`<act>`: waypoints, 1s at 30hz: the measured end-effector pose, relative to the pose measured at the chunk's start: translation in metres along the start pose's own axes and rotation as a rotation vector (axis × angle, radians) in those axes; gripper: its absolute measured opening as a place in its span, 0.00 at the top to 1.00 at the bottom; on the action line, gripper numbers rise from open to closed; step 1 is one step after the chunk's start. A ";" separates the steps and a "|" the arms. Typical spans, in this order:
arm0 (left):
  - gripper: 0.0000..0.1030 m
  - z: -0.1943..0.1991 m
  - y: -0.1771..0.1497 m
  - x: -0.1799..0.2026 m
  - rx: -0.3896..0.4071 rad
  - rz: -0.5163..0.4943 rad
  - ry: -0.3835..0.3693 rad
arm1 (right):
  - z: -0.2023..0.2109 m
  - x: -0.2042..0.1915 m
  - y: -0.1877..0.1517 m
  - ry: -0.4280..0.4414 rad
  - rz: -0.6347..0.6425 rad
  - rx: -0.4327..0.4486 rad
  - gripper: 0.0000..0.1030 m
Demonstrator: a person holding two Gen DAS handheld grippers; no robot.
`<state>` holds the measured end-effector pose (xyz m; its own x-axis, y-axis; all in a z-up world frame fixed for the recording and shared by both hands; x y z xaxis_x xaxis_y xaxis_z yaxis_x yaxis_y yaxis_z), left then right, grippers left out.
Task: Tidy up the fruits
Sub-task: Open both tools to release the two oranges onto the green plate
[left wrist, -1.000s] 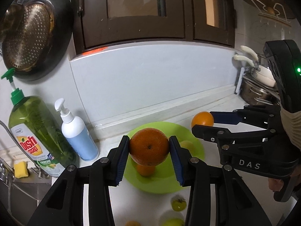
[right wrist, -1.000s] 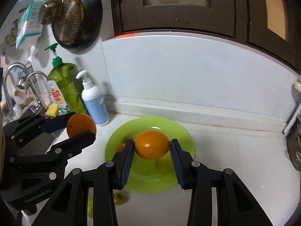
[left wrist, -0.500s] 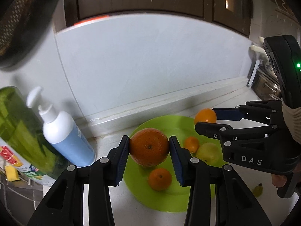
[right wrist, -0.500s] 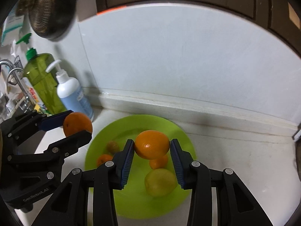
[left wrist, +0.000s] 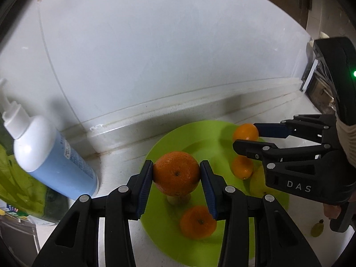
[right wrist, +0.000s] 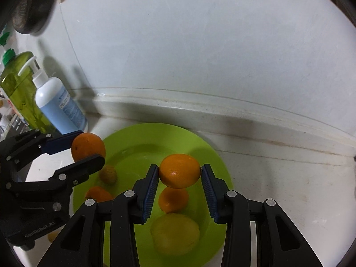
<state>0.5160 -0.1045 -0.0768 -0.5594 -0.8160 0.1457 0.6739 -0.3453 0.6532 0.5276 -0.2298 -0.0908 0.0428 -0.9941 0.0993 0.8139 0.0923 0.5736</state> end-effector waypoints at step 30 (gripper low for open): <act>0.58 -0.018 0.009 0.004 -0.012 -0.004 0.000 | -0.015 -0.001 -0.005 0.022 0.015 -0.044 0.60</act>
<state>0.5285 -0.1195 -0.0842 -0.5618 -0.8147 0.1434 0.6776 -0.3539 0.6447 0.5324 -0.2302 -0.1061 0.0671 -0.9937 0.0894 0.8377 0.1048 0.5360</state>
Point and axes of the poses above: each gripper's, at about its wrist camera, not at the fingertips, and z roughly against the way its jaws point, x to its right, y to its top, the point moved 2 cm from there along -z, roughly the way its jaws point, and after that the axes turned 10 degrees about -y, right-handed, at the moved point
